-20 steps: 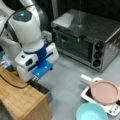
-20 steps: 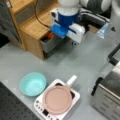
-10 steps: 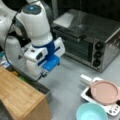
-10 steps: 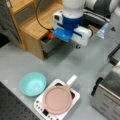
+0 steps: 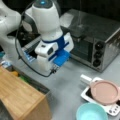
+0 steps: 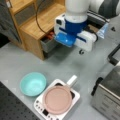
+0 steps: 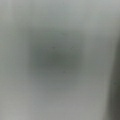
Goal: Open the drawer. Pick up the carrot. Put the carrots in the drawer.
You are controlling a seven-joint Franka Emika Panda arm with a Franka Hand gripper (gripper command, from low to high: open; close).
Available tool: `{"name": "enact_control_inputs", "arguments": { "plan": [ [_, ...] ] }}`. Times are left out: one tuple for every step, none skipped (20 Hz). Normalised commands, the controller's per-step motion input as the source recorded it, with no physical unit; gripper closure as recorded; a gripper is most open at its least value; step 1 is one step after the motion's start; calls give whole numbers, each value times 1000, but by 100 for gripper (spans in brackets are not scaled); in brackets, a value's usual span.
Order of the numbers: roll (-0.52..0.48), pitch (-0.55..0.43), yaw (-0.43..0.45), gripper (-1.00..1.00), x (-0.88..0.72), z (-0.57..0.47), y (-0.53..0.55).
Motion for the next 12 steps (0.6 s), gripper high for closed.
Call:
{"name": "enact_control_inputs", "arguments": {
  "plan": [
    [152, 324, -92, -100, 386, 364, 268],
    [115, 335, -100, -100, 373, 353, 289],
    [76, 348, -112, -100, 365, 347, 328],
    [45, 351, -124, -100, 363, 347, 368],
    [27, 345, -138, -100, 361, 345, 408],
    [19, 332, -148, -100, 359, 334, 434],
    [14, 315, -156, -100, 357, 311, 447],
    [11, 299, -153, -100, 350, 278, 443],
    [13, 277, -147, -100, 345, 235, 420],
    [16, 262, -134, -100, 338, 198, 400],
    [12, 249, -125, -100, 326, 161, 352],
    [6, 248, -116, -100, 313, 139, 298]
  ]
}}
